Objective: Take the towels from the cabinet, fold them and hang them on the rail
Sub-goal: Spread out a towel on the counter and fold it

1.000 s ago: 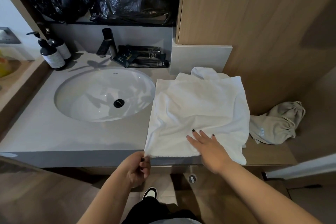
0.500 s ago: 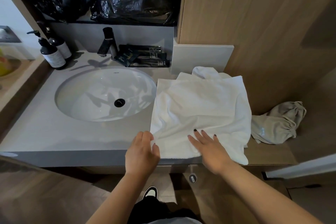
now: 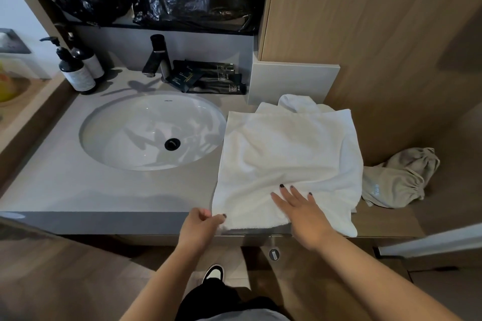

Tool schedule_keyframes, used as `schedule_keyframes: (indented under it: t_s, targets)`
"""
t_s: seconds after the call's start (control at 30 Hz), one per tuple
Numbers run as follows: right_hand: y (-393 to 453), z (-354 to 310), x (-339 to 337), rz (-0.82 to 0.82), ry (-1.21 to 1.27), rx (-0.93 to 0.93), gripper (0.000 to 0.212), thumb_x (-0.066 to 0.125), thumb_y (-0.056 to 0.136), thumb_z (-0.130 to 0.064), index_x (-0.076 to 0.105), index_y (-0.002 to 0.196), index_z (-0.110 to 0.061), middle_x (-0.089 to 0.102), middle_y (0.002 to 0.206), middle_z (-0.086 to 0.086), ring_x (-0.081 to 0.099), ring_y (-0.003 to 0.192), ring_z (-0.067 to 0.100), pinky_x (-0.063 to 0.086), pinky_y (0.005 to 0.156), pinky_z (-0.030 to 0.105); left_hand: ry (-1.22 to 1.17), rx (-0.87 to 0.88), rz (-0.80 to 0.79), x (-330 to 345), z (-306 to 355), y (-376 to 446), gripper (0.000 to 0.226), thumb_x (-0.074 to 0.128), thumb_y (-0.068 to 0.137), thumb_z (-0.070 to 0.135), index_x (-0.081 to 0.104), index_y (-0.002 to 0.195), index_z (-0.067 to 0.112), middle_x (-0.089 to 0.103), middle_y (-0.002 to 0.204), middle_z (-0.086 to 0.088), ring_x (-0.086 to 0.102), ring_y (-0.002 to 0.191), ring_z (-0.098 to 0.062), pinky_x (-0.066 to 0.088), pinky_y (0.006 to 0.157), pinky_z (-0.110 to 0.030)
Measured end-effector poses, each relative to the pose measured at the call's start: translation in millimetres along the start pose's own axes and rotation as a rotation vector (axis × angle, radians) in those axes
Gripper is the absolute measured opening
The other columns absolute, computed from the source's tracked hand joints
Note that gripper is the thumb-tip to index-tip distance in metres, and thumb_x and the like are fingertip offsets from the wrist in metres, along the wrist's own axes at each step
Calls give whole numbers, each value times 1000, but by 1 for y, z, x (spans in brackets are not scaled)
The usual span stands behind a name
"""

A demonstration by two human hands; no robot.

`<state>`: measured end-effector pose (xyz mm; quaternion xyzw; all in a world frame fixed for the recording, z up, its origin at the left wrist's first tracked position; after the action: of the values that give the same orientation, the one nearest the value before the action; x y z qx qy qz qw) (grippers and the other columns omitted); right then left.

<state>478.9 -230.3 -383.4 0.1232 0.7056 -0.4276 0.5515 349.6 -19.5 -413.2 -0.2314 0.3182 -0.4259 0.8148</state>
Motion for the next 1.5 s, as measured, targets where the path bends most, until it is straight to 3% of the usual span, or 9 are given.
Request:
schedule_keyframes:
  t_s: [0.1,0.37,0.5,0.7,0.87,1.0,1.13,1.33,1.5]
  targets:
    - [0,0,-1,9,8,5,95,47,88,8,-8,156,-28,-13,164,2,-10,151,25,0,120,48,36,-28,18,10,-14,1,31,71,83,36,55,86,9,62,79,-7,64,76,-23,50,66,-34]
    - [-1,0,-3,29,32,3,91,42,89,10,-6,157,-28,-11,165,2,-9,152,24,1,121,47,-622,-158,83,14,-31,-18,3,64,91,-2,64,89,-4,69,84,-19,68,79,-27,56,72,-31]
    - [-1,2,-3,39,51,-4,90,42,90,10,-4,157,-30,-10,165,1,-9,152,23,1,121,47,-767,-145,-122,11,-27,-22,9,61,89,-6,66,96,-9,71,74,-10,65,63,-12,58,63,-18]
    - [0,5,-4,46,72,-8,92,43,89,11,-2,157,-31,-10,165,-1,-8,152,21,2,121,46,-733,-127,-381,8,-10,-20,31,59,81,-5,63,109,-16,67,108,-28,67,90,-26,61,78,-29]
    - [-1,7,-3,48,95,-14,93,41,87,13,-1,157,-31,-9,165,0,-9,152,21,0,121,45,-752,-180,-520,4,-5,-18,21,46,94,-7,64,101,-17,66,105,-31,70,87,-29,58,82,-33]
    - [-1,8,-3,47,101,-17,93,40,87,13,-1,157,-31,-10,165,0,-9,152,21,-1,121,45,-758,-213,-557,7,-9,-16,22,77,76,2,64,92,-3,65,93,-20,69,77,-22,60,65,-29]
    - [-2,5,-4,59,78,-18,91,41,88,11,-2,157,-30,-10,165,0,-9,152,22,-1,121,46,-829,-291,-634,22,-7,-21,32,77,73,10,62,101,6,66,96,-17,64,89,-27,53,83,-38]
    - [-4,9,-3,109,95,-33,87,41,88,8,4,157,-30,-6,165,-1,-7,152,20,-3,121,42,-608,-159,-232,14,-3,-5,20,64,86,7,66,104,-2,60,95,-15,53,73,-20,43,60,-28]
    - [-21,20,2,333,209,-23,65,48,93,-9,28,153,-26,15,164,-2,0,152,16,-12,116,31,72,108,87,-18,7,-2,10,66,86,8,59,93,6,65,92,-10,63,86,-31,56,81,-47]
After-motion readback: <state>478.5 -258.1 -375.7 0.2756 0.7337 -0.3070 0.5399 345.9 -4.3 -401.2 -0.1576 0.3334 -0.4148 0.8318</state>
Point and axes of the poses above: each hand's wrist, its own y-axis towards the middle knuckle, its own x-axis out of the palm, z = x × y, the point moved 7 cm from there along y, towards the middle knuckle
